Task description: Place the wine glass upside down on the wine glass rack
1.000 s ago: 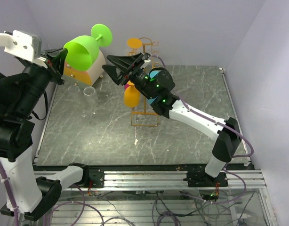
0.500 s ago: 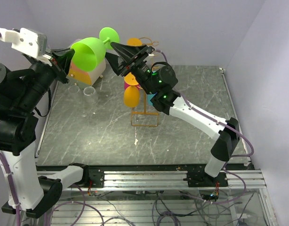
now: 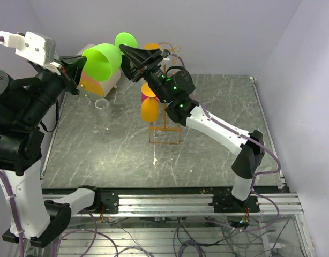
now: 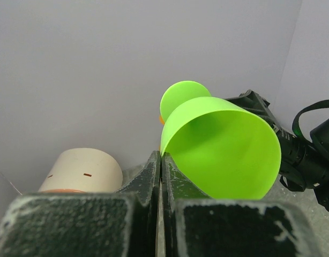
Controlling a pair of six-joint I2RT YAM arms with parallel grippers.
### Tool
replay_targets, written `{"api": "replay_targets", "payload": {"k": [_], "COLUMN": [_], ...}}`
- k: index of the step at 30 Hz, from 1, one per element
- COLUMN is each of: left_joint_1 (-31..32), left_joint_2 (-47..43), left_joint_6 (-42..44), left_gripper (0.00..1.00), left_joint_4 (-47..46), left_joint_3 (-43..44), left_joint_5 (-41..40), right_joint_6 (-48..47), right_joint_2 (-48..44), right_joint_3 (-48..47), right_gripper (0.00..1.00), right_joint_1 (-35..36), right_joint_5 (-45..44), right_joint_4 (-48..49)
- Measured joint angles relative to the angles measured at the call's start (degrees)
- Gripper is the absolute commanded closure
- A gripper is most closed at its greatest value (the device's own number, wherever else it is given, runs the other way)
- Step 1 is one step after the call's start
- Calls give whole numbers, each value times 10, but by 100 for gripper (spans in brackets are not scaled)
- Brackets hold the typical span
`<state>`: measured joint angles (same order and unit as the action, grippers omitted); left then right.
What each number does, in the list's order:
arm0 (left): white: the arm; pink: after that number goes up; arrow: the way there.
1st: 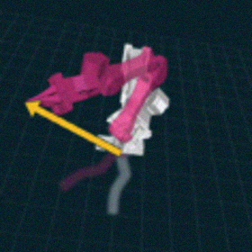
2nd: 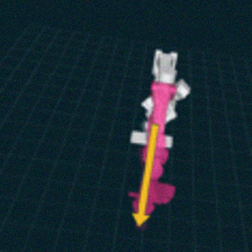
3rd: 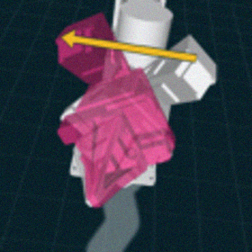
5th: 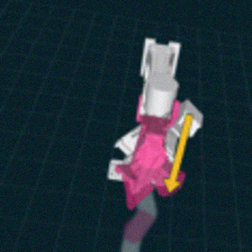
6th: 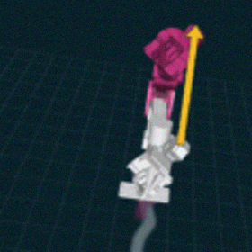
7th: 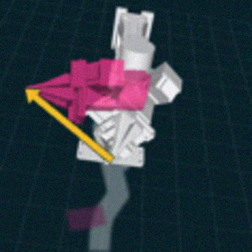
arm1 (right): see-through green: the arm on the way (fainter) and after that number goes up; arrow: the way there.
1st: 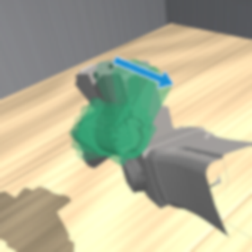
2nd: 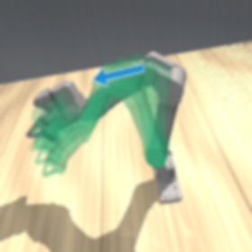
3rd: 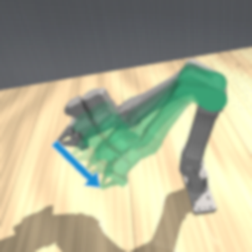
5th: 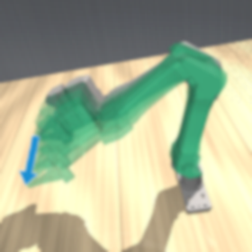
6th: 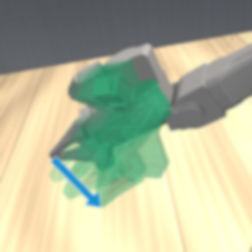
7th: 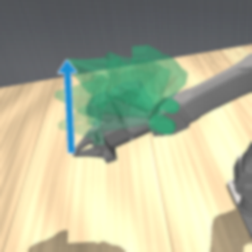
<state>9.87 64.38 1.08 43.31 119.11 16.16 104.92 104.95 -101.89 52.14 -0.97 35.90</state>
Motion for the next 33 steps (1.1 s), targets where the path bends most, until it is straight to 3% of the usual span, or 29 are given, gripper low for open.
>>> {"api": "replay_targets", "payload": {"k": [3, 7, 9, 14, 20, 25, 27, 32, 33], "left_joint_1": [0, 0, -1, -5, -6, -7, -8, -9, -11], "left_joint_2": [0, -2, -3, -4, -7, -8, -8, -9, -9], "left_joint_6": [1, 2, 3, 4, 4, 4, 4, 4, 4], "left_gripper": [93, 93, 93, 93, 93, 93, 93, 93, 93], "left_joint_4": [0, -3, -4, -4, -7, -8, -9, -10, -10], "left_joint_3": [0, 0, 0, -1, -3, -5, -8, -12, -12], "left_joint_5": [1, 2, 1, 1, 2, 11, 13, 17, 17], "right_joint_6": [1, 6, 11, 26, 26, 26, 27, 33, 37], "right_joint_2": [6, 17, 22, 26, 35, 46, 50, 64, 65], "right_joint_3": [-17, -33, -33, -34, -56, -80, -85, -94, -94], "right_gripper": [63, 90, 98, 98, 73, 71, 74, 100, 100], "right_joint_1": [0, 0, 0, 0, 0, 2, 2, 2, 2], "right_joint_5": [0, 1, -1, -4, -7, -6, -5, -7, -9], "right_joint_4": [-1, -2, -2, 0, -5, -7, -7, -2, -2]}}
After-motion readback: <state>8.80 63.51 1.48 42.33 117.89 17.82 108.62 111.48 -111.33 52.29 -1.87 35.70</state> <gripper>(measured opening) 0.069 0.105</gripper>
